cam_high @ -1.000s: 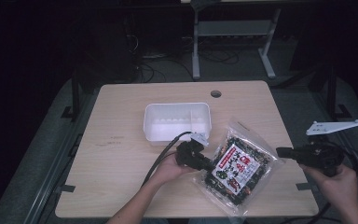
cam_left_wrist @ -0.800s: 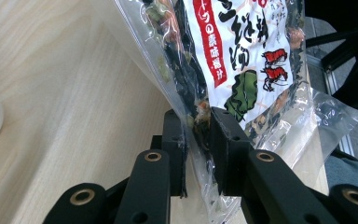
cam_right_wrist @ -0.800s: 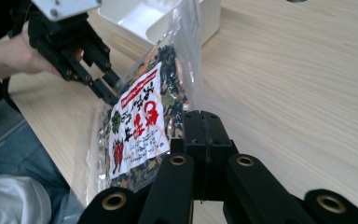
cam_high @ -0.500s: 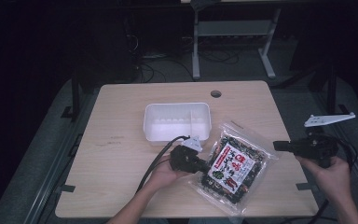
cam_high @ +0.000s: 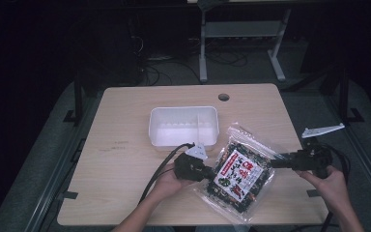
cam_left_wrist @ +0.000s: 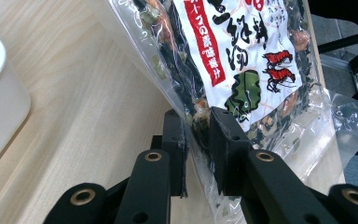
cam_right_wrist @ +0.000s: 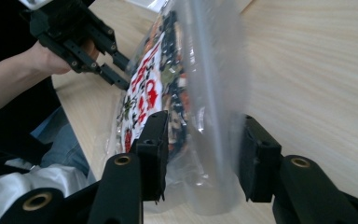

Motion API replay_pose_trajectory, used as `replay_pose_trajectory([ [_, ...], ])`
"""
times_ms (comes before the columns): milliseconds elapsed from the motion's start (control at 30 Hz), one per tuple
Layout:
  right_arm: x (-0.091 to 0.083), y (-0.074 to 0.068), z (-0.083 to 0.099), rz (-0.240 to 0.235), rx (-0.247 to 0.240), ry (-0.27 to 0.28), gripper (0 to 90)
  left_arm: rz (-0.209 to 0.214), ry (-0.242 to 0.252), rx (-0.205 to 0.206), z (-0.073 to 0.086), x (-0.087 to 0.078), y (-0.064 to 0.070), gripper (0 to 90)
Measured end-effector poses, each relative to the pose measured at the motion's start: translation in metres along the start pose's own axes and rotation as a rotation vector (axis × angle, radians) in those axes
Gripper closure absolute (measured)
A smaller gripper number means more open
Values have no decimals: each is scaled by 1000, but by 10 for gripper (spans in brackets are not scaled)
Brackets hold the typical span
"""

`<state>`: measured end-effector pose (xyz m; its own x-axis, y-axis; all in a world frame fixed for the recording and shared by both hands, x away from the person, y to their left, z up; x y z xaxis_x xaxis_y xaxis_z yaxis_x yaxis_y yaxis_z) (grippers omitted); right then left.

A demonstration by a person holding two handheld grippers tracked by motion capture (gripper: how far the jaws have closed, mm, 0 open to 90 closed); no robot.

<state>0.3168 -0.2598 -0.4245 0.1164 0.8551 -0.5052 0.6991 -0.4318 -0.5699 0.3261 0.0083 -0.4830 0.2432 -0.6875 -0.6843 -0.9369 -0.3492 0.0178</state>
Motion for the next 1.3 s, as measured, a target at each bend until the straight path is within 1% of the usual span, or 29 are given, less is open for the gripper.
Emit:
replay_pose_trajectory([
  [133, 11, -2, 2, -38, 4, -24, 585, -3, 5, 1, 0, 0, 0, 765],
  [200, 16, -2, 3, -41, 2, -34, 599, -2, 4, -2, 0, 0, 0, 765],
  [267, 19, -2, 2, -61, 0, -31, 661, -1, 8, -4, -1, 0, 0, 765],
  [300, 22, -2, 2, -72, -3, -32, 712, -2, 11, -2, -2, -1, 1, 764],
  [333, 25, -3, 1, -76, -6, -36, 713, -5, 11, -1, -2, -1, 1, 763],
  [367, 26, -4, 0, -71, -8, -37, 720, -9, 7, 1, -2, -1, 0, 761],
  [400, 26, -5, -1, -76, -7, -40, 729, -8, 3, -5, -1, -2, 0, 758],
  [467, 25, -6, -2, -84, -4, -40, 738, -1, 11, -17, -1, -3, -2, 755],
  [567, 24, -11, -7, -93, -6, -44, 756, -8, 12, -22, -1, -5, -4, 721],
  [700, 23, -18, -14, -112, -24, -45, 771, -43, 22, -17, -1, -11, -6, 660],
  [767, 22, -25, -18, -122, -43, -48, 776, -48, 34, -23, -2, -15, -8, 625],
  [867, 20, -32, -22, -113, -63, -52, 778, -57, 45, -26, -2, -21, -9, 597],
  [967, 17, -36, -27, -88, -83, -56, 779, -58, 62, -47, -2, -27, -9, 567],
  [1033, 13, -41, -30, -79, -97, -52, 780, -64, 62, -47, 0, -30, -9, 553],
  [1067, 13, -41, -30, -79, -97, -52, 780, -65, 65, -49, 0, -31, -9, 553],
  [1133, 10, -43, -32, -68, -107, -52, 781, -73, 56, -36, 3, -34, -8, 543],
  [1200, 6, -46, -36, -44, -119, -48, 780, -79, 52, -42, 6, -37, -8, 537],
  [1300, 2, -47, -38, -34, -124, -43, 781, -92, 54, -40, 10, -42, -9, 533],
])
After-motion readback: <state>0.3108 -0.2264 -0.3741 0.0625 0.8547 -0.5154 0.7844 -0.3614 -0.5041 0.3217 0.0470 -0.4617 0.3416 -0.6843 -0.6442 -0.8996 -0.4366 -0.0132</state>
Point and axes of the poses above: each handheld gripper's, and its own axes: x roughly forward along the jaws, z roughly out of its underside, y roughly to its right, the point moved 7 cm from there along x, roughly forward along the jaws, and after that the axes turned 12 degrees about -z, right-handed, at the moved point
